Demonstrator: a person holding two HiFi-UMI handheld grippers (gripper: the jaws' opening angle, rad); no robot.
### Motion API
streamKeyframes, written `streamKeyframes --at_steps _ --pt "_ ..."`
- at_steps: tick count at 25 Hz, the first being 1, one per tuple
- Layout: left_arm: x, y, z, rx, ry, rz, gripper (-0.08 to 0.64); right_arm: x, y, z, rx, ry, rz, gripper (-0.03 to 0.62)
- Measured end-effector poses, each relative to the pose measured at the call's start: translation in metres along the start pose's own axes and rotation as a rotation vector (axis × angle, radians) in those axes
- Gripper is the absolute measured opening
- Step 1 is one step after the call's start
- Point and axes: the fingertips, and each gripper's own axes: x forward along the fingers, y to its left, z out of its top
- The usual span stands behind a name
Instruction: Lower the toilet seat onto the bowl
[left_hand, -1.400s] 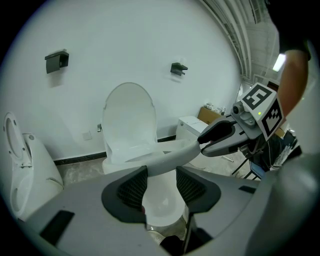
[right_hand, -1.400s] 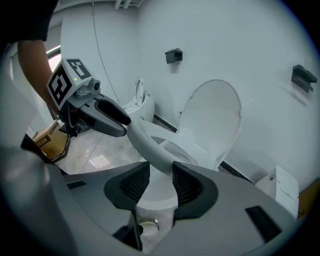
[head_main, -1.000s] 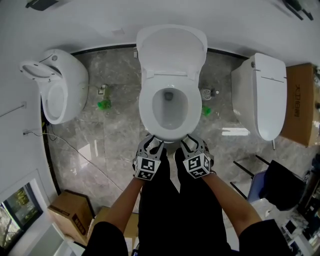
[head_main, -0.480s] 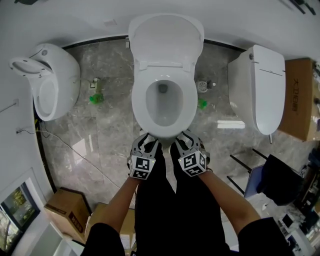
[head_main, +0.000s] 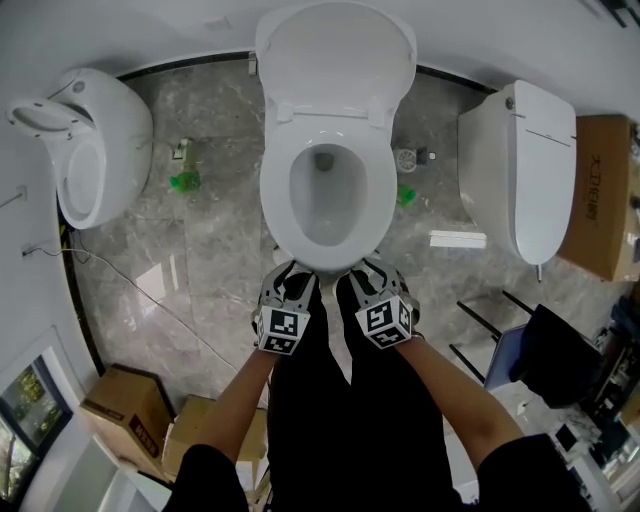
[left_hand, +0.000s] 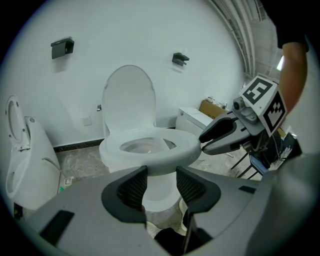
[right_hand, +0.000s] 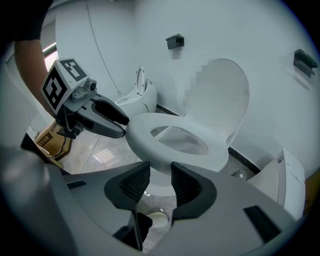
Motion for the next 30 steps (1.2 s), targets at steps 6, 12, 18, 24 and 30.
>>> streamKeyframes --at_steps 6,12,18,24,30 --pt "0.008 -0.002 -0.015 -0.026 0.011 0.011 0.189 0.008 0.004 -0.013 -0.004 0.015 -0.005 0.147" --pt "0.016 -0.005 -0.031 -0.025 0.038 0.025 0.189 0.019 0.007 -0.027 -0.009 0.031 0.009 0.129" --pt "0.025 -0.004 -0.043 -0.038 0.052 0.026 0.189 0.029 0.009 -0.036 -0.010 0.032 0.010 0.120" --pt "0.030 -0.005 -0.055 -0.064 0.076 0.006 0.189 0.036 0.014 -0.046 -0.003 0.075 0.003 0.120" --pt "0.036 -0.004 -0.064 -0.092 0.087 0.000 0.189 0.045 0.016 -0.053 -0.005 0.101 -0.014 0.120"
